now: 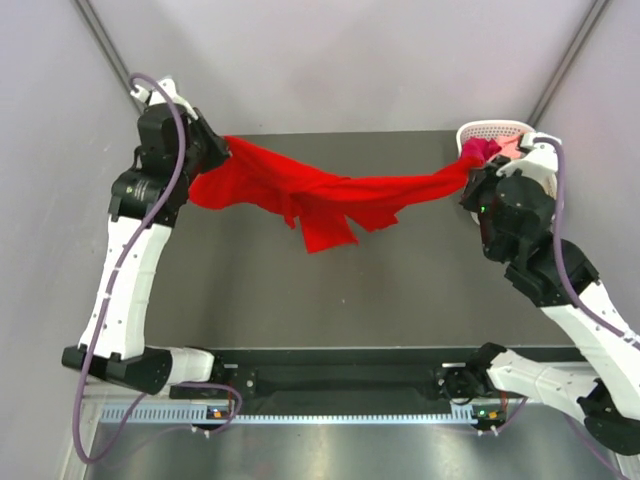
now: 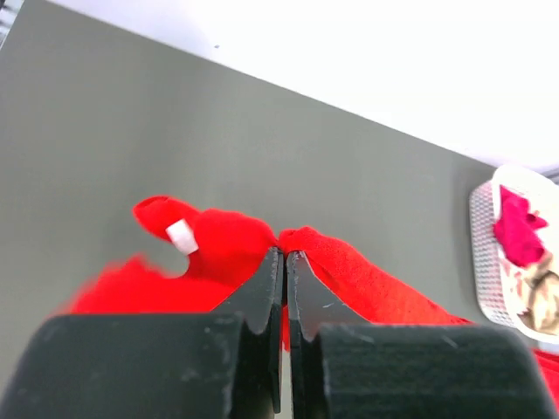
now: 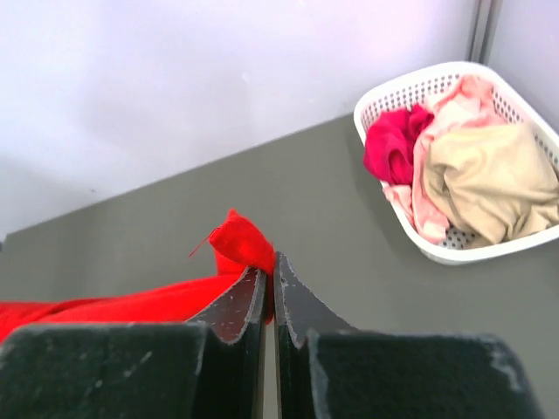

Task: Fold and stack the t-shirts
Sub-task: Flatten the tshirt out

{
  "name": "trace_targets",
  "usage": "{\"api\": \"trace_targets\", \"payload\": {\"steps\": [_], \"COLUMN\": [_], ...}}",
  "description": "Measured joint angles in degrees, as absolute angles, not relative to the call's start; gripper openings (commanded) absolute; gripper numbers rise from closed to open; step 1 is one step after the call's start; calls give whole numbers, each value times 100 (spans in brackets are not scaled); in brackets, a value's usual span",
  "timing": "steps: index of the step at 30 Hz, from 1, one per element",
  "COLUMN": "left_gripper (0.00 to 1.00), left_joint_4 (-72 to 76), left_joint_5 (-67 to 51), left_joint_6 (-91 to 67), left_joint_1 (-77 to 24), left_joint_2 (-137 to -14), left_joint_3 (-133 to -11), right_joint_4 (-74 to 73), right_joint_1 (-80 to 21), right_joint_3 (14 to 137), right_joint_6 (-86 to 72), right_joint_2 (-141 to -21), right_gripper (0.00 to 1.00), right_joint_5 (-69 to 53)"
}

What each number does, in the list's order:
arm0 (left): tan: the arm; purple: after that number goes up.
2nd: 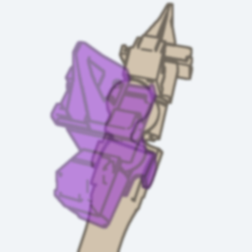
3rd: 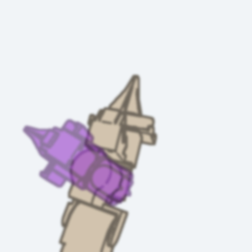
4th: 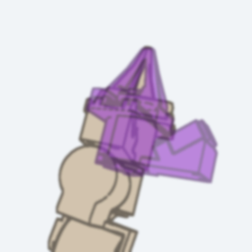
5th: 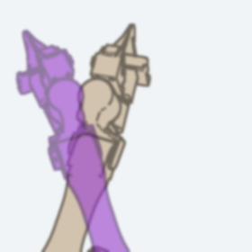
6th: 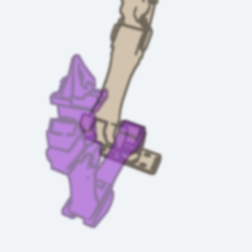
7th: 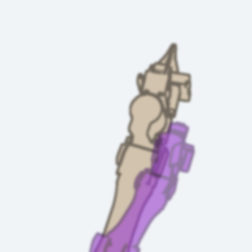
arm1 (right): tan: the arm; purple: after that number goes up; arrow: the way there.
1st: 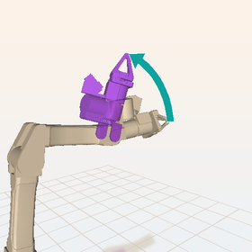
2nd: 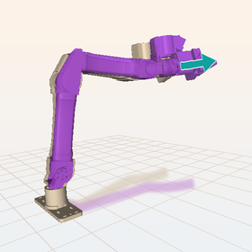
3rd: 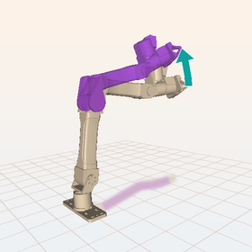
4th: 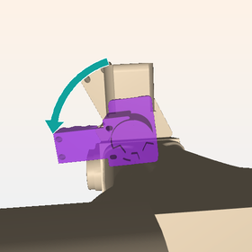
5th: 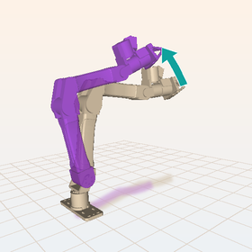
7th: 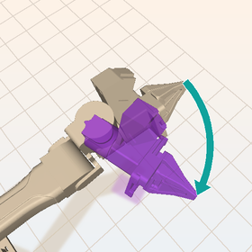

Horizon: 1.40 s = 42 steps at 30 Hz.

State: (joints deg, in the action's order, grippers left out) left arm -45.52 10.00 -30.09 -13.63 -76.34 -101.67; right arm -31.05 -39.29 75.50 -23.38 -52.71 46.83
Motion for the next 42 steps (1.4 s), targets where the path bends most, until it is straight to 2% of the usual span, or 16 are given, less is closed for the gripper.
{"api": "trace_targets", "payload": {"steps": [7,14,15,16,17,20,21,23,24,25,26,28,35,42], "left_gripper": [0,0,3,26,35,57,58,61,61,61,62,61,59,57], "left_joint_4": [-4674,-4410,-4351,-4327,-4307,-4392,-4423,-4504,-4508,-4482,-4475,-4311,-3636,-3140], "left_joint_5": [397,-412,-528,-628,-687,-663,-545,-220,-78,89,158,167,-604,-556], "left_joint_6": [-2998,-2836,-2783,-2733,-2639,-2493,-2473,-2462,-2462,-2471,-2477,-2536,-2696,-2530], "left_joint_1": [-1363,-1363,-1363,-1363,-1365,-1367,-1367,-1365,-1363,-1354,-1341,-1267,-1199,-2939], "left_joint_2": [-7723,-9437,-9830,-10178,-10549,-11535,-11767,-11819,-11732,-11566,-11389,-10871,-9480,-9360], "left_joint_3": [-9880,-9450,-9550,-9736,-9988,-10995,-11292,-11406,-11334,-11128,-10912,-10210,-7891,-7035], "right_joint_4": [-3518,-4169,-4165,-4156,-4130,-4053,-3992,-3929,-3920,-3920,-3927,-3942,-3778,-3601], "right_joint_1": [-3920,-3454,-3319,-3170,-3002,-2604,-2495,-2202,-2043,-1863,-1734,-1629,-1817,-1861], "right_joint_3": [7456,6420,6351,6298,6261,6206,6189,6145,6117,6095,6075,6075,6086,5723], "right_joint_6": [-2403,-2733,-2729,-2716,-2707,-2700,-2703,-2698,-2700,-2692,-2687,-2624,-2814,-2985], "right_joint_2": [-5065,-5140,-5251,-5369,-5485,-5784,-5870,-6038,-6106,-6182,-6241,-6294,-6475,-6390], "right_gripper": [0,0,0,0,0,0,0,9,16,29,32,34,27,29], "right_joint_5": [4735,4770,4731,4663,4576,4342,4276,4099,3997,3892,3763,3529,2517,2250]}}
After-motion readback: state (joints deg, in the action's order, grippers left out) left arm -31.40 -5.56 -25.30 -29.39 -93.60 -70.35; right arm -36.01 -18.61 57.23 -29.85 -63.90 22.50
